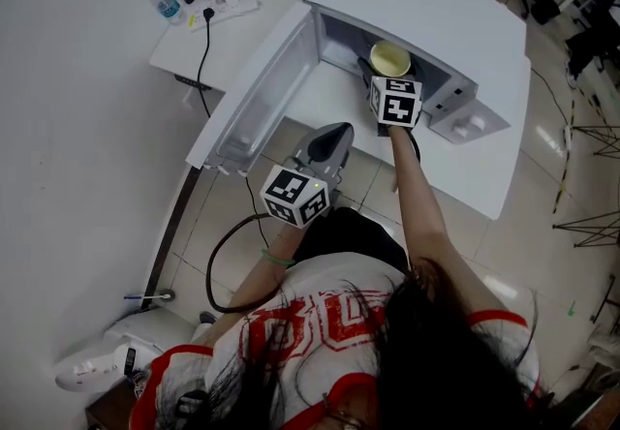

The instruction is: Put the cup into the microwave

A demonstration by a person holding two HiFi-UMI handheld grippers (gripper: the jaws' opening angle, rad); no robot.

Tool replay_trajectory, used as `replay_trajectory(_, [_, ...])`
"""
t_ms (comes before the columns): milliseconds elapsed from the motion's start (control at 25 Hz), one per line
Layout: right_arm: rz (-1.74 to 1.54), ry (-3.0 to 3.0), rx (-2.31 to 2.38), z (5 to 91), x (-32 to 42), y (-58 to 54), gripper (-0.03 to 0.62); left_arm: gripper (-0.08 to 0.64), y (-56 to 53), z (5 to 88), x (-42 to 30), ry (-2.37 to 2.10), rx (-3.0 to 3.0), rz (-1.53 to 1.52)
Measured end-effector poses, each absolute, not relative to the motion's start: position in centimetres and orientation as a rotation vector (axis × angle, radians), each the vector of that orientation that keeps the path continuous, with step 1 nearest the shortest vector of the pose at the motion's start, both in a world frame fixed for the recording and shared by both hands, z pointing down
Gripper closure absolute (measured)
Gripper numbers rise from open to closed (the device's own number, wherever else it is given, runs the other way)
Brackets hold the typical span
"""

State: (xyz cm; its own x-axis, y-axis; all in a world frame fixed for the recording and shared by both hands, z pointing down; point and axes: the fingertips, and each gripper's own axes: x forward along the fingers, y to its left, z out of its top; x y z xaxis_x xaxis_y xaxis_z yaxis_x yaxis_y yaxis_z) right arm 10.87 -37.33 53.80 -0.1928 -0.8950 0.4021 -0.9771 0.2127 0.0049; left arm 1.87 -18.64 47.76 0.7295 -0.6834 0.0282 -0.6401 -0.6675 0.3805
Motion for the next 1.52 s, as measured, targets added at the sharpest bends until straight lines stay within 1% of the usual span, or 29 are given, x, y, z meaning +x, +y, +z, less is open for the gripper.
replay_trajectory(640, [0.426, -2.108, 1.76, 55.5, 11.8, -40.7, 0.129, 0.563, -19.7, 47.5, -0.2, -1.09, 2.566, -0.2])
replay_trajectory(1160, [0.454, -2.124, 1.815, 55.7, 12.4, -41.8, 0.127, 0.563, -20.0, 47.8, -0.2, -1.073, 2.578, -0.189])
replay_trajectory(1520, [0.417, -2.155, 1.83, 55.7, 12.6, -42.9, 0.127, 0.563, -20.0, 48.0, -0.7, -1.078, 2.575, -0.179])
